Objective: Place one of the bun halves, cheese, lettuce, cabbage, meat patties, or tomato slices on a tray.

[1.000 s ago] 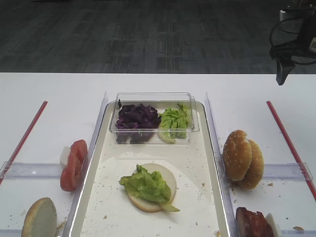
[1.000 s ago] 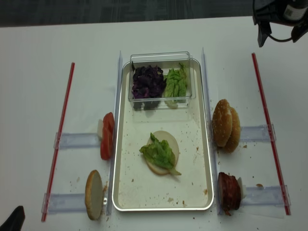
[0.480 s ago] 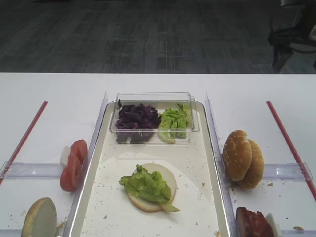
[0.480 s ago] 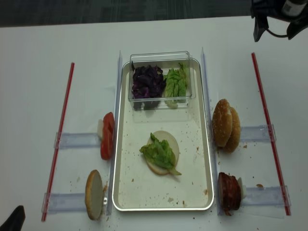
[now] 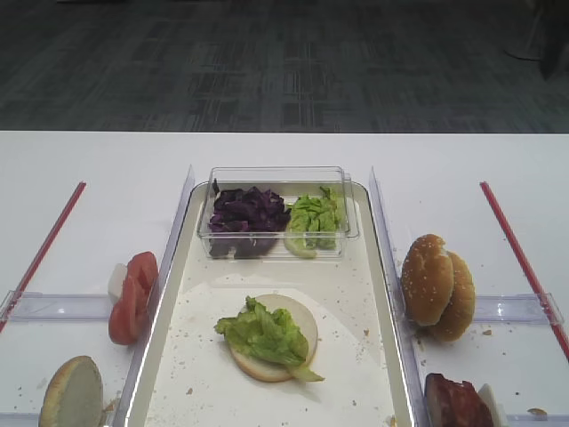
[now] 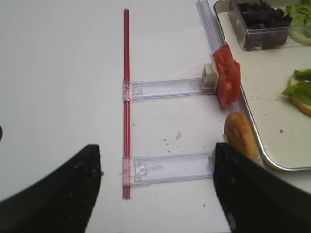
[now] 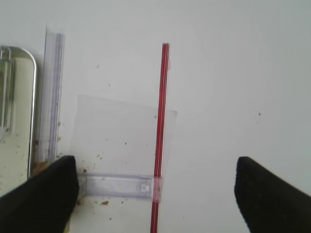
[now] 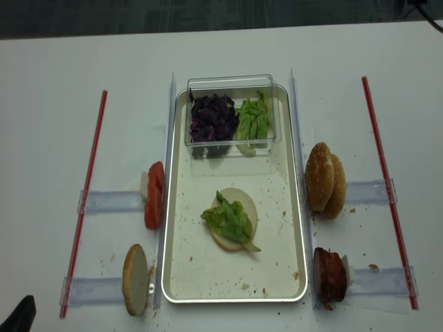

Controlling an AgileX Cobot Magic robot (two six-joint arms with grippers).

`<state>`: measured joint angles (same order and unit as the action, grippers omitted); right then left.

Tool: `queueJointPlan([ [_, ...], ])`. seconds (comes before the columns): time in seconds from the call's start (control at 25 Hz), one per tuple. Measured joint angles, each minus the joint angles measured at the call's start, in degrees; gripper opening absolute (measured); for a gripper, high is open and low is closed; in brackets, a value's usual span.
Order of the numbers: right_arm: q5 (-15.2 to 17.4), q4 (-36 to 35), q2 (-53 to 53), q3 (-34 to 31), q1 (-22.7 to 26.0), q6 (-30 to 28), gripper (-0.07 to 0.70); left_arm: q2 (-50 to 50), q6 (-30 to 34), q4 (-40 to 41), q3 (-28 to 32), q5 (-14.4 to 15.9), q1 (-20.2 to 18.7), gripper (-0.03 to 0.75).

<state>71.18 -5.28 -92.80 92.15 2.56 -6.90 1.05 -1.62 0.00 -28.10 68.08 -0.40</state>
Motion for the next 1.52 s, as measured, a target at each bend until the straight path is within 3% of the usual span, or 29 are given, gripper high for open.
queueJointPlan([
  [0.48,-0.07,0.04,23.76,-26.32,0.0,-0.07,0.664,0.0,0.0,0.0,0.0,0.0,0.0,0.454],
  [0.76,-3.4,0.04,40.21,-40.4,0.0,-0.07,0.664,0.0,0.0,0.0,0.0,0.0,0.0,0.454],
  [1.52,-3.12,1.4,81.44,-62.27,0.0,3.96,0.664,0.0,0.0,0.0,0.0,0.0,0.0,0.454],
])
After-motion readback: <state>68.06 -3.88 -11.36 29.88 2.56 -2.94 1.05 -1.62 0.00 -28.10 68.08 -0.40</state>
